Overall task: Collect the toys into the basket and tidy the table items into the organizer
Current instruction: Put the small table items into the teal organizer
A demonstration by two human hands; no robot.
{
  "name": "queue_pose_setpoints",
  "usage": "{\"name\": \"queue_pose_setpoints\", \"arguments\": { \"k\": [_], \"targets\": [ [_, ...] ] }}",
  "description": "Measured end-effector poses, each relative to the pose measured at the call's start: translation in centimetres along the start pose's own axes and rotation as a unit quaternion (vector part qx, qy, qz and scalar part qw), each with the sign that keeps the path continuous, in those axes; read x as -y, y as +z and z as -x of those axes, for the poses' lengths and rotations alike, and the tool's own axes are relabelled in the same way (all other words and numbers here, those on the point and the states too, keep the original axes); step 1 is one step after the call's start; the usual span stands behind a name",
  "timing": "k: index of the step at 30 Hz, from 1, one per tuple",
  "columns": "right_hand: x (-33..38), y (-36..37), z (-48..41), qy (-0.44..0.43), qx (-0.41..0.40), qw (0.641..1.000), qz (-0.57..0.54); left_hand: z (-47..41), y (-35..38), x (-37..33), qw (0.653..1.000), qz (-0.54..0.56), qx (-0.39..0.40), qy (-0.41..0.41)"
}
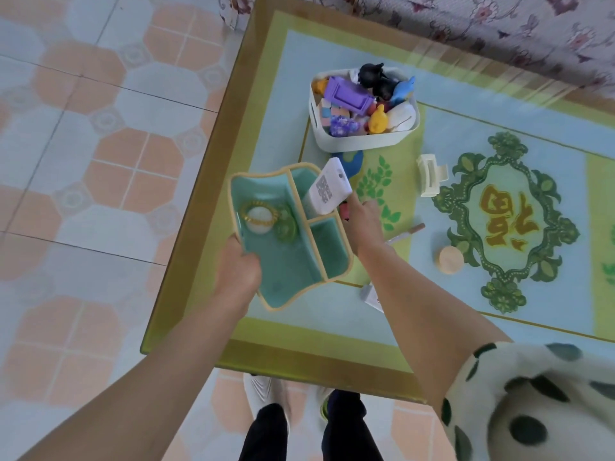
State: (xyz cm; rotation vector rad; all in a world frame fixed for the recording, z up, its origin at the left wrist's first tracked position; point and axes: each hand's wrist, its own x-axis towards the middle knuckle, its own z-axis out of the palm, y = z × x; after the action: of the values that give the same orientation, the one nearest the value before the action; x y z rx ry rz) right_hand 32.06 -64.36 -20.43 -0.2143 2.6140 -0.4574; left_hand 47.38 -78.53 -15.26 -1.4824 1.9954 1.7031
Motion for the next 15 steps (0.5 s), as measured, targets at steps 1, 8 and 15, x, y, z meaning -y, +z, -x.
{"name": "queue_pose_setpoints", "arguments": {
  "k": [1,8,15],
  "targets": [
    [-0.1,-0.2,-0.1,0.005,0.001,1.000,-0.023,-0.1,0.1,0.1,1.000,0.003,0.004,-0.002],
    [-1.6,-5.3,4.8,0.080,-0.081,0.965,-0.235,0.2,2.3,-0.7,0.999,0.021,0.018,-0.016],
    [-1.0,-9.1,12.3,-0.045,-0.097,0.964,-0.244,0.5,5.5,-2.1,0.999,0.005,0.017,-0.032]
  ]
}}
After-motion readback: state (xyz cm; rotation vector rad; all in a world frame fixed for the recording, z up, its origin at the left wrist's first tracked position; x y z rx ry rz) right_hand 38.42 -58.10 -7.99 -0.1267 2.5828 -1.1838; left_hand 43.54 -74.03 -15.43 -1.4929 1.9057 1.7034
